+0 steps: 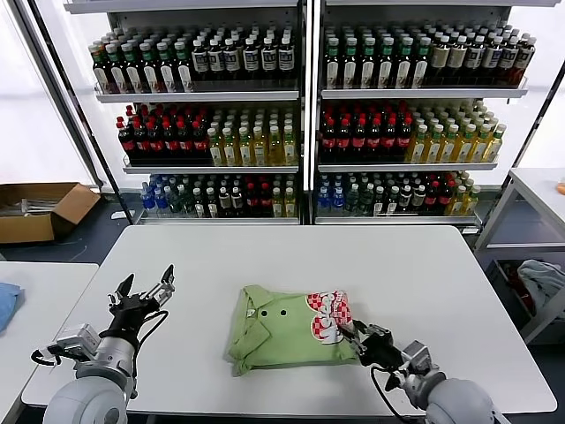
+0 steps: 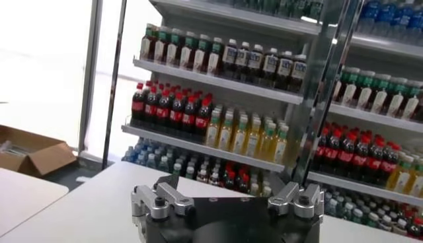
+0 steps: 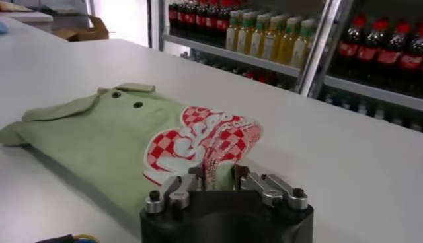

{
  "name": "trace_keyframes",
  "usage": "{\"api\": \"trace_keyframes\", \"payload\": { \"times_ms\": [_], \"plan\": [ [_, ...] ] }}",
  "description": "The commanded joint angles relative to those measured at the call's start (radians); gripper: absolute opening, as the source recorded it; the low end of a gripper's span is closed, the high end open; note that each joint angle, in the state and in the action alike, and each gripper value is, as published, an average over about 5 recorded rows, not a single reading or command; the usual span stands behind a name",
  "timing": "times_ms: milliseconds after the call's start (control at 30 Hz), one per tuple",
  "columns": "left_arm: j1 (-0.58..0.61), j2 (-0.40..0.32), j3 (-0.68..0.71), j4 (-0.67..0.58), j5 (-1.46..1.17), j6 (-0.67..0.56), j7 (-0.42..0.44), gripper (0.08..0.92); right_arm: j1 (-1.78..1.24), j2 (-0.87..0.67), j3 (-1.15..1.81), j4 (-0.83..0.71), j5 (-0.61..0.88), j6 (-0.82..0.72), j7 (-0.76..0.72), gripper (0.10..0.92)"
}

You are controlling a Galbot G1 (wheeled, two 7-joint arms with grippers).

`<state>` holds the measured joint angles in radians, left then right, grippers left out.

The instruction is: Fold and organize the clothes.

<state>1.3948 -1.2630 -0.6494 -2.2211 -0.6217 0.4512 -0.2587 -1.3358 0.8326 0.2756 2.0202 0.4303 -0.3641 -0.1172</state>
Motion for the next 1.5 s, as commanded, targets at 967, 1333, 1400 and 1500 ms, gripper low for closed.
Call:
{"api": "trace_keyframes", "payload": {
  "times_ms": [967, 1333, 1400, 1500],
  "plan": [
    [0.030, -0.013, 0.001, -0.013, 0.030, -0.004, 0.012, 0.823, 0.240, 0.270, -0.223, -0.158, 0.050, -0.092, 0.185, 0.823],
    [0.035, -0.012, 0.001, -0.018, 0.030, -0.003, 0.012, 0.823, 0.345, 0.367, -0.344, -0.135, 0.022, -0.060, 0.236, 0.823],
    [0.037, -0.012, -0.003, -0.020, 0.030, -0.004, 0.013, 0.823, 0.354, 0.398, -0.378, -0.197, -0.019, -0.084, 0.254, 0.823],
    [0.047, -0.013, -0.012, -0.022, 0.029, -0.005, 0.015, 0.823, 0.353, 0.414, -0.399, -0.259, -0.075, -0.141, 0.265, 0.823]
  ]
}}
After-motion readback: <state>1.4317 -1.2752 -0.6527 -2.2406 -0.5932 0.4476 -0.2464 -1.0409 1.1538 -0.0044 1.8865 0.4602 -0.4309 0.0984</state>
